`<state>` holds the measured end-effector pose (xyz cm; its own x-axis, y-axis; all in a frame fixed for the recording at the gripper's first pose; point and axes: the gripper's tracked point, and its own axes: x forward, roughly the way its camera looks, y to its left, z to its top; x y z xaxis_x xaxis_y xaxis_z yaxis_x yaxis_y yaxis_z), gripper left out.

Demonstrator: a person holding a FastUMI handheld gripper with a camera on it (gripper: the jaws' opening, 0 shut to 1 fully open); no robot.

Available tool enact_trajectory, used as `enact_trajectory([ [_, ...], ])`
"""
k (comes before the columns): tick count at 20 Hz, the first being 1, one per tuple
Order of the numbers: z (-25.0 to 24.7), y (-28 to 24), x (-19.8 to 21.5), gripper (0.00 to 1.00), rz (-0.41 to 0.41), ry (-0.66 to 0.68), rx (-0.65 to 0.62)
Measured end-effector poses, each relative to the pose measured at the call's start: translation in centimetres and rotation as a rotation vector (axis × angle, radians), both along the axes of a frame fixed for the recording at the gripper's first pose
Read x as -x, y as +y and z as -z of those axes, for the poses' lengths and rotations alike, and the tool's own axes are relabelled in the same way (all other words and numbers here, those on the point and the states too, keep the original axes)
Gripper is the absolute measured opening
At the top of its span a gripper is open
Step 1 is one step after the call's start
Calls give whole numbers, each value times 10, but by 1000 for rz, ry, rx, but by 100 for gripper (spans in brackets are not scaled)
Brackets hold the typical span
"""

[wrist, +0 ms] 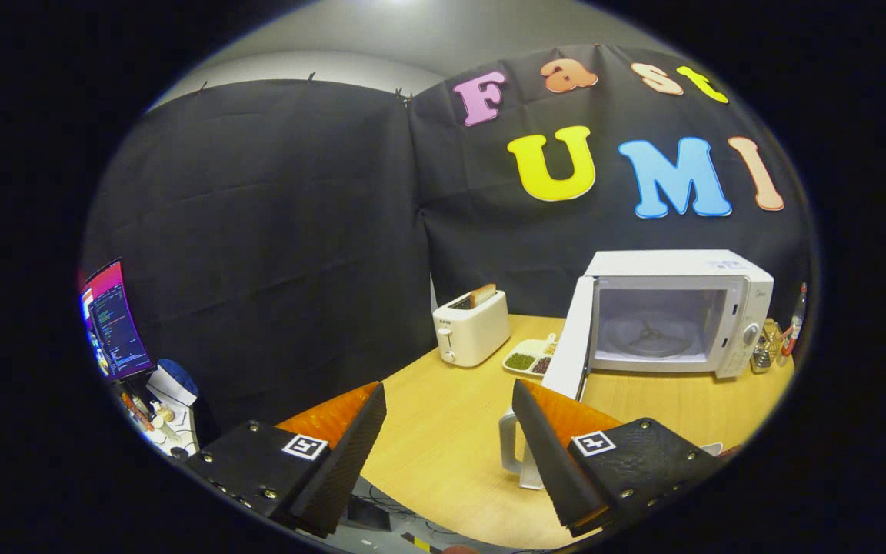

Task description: Open the microwave, put the food inside, and close the microwave door.

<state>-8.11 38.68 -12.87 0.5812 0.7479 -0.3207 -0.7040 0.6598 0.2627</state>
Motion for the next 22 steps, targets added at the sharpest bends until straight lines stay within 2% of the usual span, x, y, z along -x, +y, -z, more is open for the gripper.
enact_trajectory([
  [9,-18,-103,-67,100,171,-44,7],
  [22,36,-259,-130,100,403,83,53],
])
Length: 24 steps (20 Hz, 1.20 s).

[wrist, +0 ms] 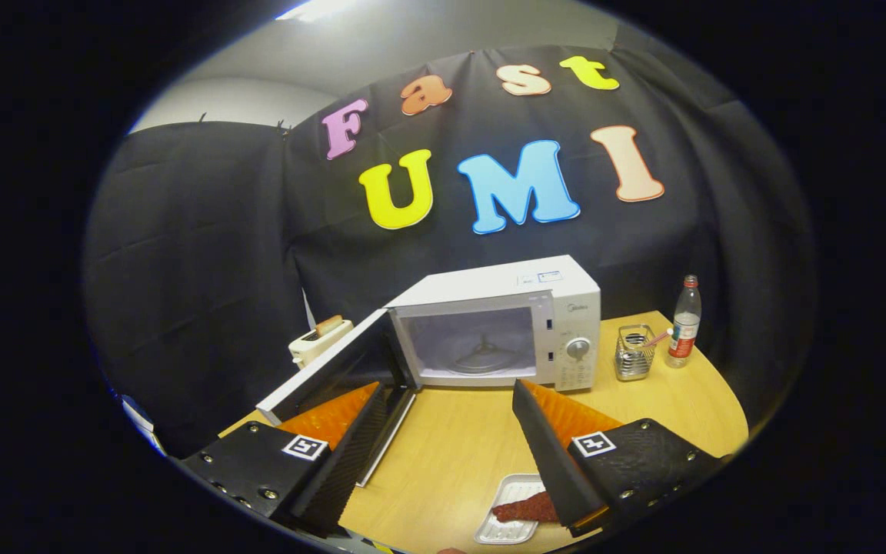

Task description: Open the microwave, put the food inside, and close the microwave door.

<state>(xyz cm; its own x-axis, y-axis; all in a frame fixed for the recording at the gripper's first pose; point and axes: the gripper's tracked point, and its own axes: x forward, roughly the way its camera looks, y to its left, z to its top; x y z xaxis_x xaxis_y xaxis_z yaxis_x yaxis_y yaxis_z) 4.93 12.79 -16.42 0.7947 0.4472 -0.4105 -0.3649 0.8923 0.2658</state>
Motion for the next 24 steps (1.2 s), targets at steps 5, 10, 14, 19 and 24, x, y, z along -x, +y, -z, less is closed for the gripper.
enact_trajectory([
  [5,40,-45,-1,100,67,117,-11],
  [10,84,-75,13,100,110,250,-37],
  [14,117,-85,29,100,145,358,-69],
  [19,142,-100,47,100,187,441,-102],
  [24,160,-105,67,95,229,544,-202],
])
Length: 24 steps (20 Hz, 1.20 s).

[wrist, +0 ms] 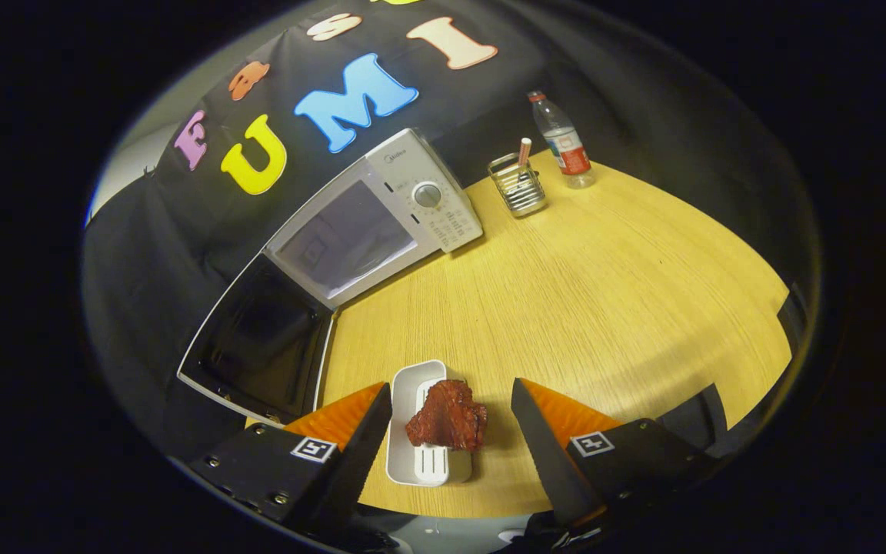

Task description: Open the microwave, put the food inside, and close the microwave door.

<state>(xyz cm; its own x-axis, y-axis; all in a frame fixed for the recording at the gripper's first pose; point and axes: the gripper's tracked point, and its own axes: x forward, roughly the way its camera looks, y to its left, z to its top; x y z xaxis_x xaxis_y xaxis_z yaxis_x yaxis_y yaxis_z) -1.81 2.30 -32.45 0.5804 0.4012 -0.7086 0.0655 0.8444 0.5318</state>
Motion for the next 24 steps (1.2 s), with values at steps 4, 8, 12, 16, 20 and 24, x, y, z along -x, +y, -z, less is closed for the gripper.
enact_trajectory([
  [4,6,2,9,85,36,62,-86],
  [8,10,1,9,66,89,90,-125],
  [12,4,-2,9,33,145,111,-157],
  [16,-12,-3,6,17,165,84,-180],
  [20,-1,3,7,3,198,113,-204],
  [24,-13,4,11,3,217,96,-204],
])
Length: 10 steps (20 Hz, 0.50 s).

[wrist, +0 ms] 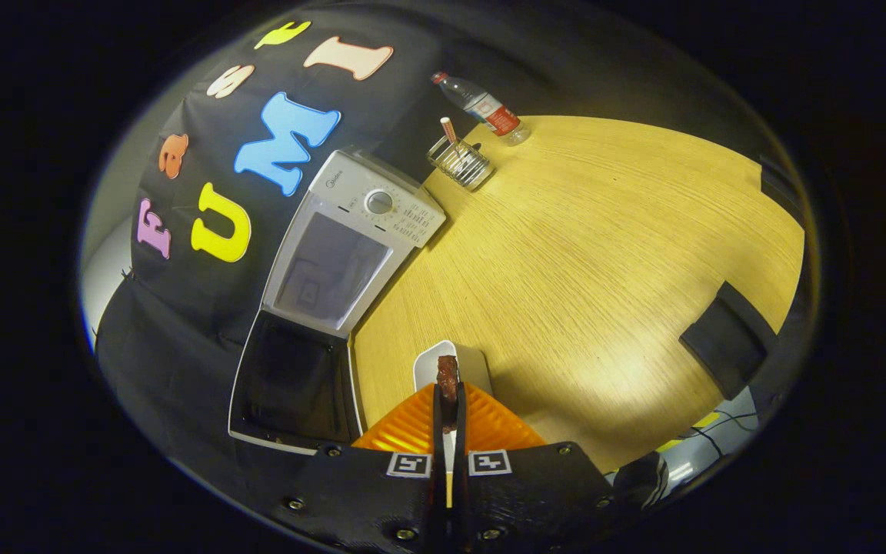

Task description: Open the microwave, put the food inside, and close the microwave door.

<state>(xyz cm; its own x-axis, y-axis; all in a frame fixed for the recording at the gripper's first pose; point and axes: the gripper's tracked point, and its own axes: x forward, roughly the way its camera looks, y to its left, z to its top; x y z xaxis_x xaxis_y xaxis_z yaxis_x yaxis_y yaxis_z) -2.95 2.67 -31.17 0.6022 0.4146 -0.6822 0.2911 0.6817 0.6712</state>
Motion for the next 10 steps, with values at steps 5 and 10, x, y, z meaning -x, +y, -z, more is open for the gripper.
enact_trajectory([
  [5,-23,12,-8,3,-7,-53,1],
  [10,-58,40,-29,3,-33,-147,-40],
])
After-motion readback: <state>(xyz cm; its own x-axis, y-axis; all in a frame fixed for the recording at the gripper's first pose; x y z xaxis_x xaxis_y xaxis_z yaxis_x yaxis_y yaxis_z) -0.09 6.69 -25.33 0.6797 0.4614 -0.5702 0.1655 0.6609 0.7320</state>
